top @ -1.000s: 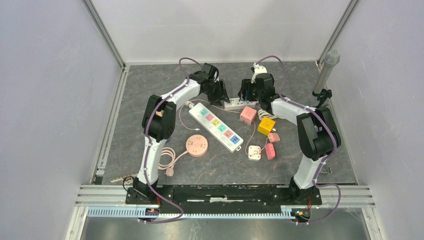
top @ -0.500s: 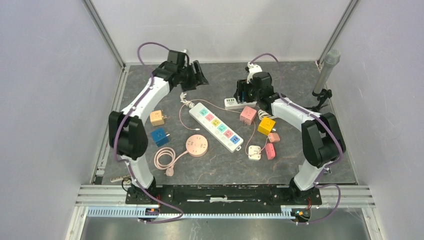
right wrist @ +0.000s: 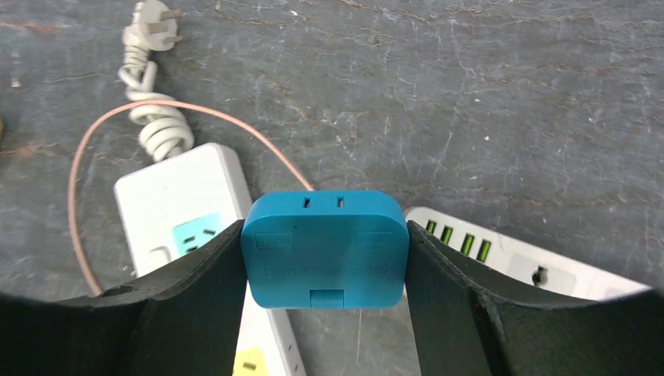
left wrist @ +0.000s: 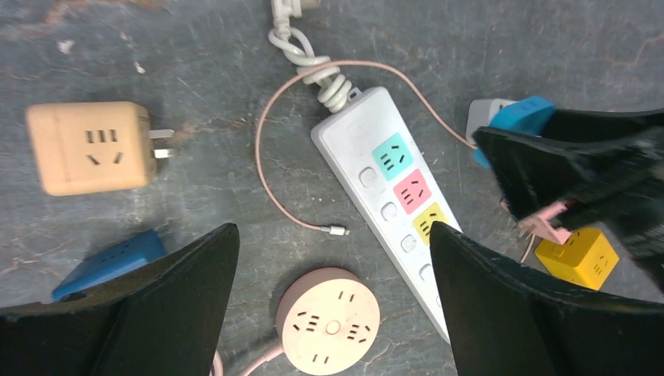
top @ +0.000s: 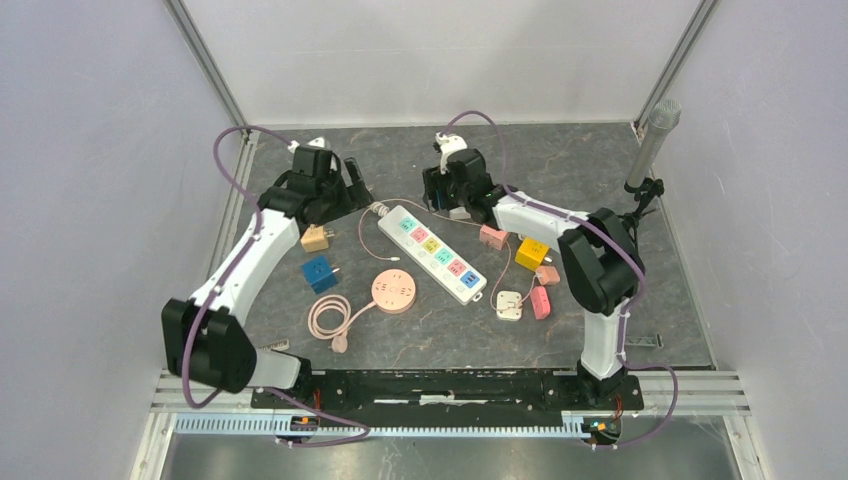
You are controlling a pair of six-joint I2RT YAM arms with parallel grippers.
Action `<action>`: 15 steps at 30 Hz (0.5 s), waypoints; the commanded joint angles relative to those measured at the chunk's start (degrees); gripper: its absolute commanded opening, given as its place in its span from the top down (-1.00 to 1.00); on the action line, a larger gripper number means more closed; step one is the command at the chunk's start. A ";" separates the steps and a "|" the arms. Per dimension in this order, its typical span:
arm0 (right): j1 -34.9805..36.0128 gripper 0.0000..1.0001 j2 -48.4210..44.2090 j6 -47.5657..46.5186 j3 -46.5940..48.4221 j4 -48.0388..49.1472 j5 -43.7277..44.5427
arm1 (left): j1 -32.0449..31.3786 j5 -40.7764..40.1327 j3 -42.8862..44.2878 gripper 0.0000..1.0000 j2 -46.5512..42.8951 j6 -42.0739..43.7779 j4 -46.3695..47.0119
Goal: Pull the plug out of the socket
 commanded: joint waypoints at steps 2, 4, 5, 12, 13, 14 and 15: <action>0.28 0.06 6.26 -2.35 8.01 0.61 5.46 | 0.74 -4.15 -0.49 -0.99 -6.13 2.74 0.36; 0.28 0.02 8.48 -2.66 10.16 0.02 4.75 | 0.83 -4.50 -0.51 -1.00 -7.03 3.28 -0.60; 0.28 -0.02 9.13 -2.79 10.72 0.01 3.85 | 0.88 -4.62 -0.51 -1.00 -7.48 3.50 -0.91; 0.55 -0.17 11.22 -1.86 11.55 -2.33 1.82 | 1.09 -4.86 -1.21 -1.00 -11.15 4.05 -1.84; 0.60 -0.20 11.27 -1.87 11.43 -2.48 1.92 | 1.08 -4.91 -1.30 -1.00 -11.73 4.03 -1.81; 0.61 -0.24 11.41 -1.87 11.48 -2.64 1.80 | 1.10 -4.90 -1.39 -1.00 -12.33 4.06 -1.80; 0.59 -0.29 11.50 -2.09 11.64 -2.93 1.61 | 1.10 -4.87 -1.43 -1.00 -12.92 4.14 -1.82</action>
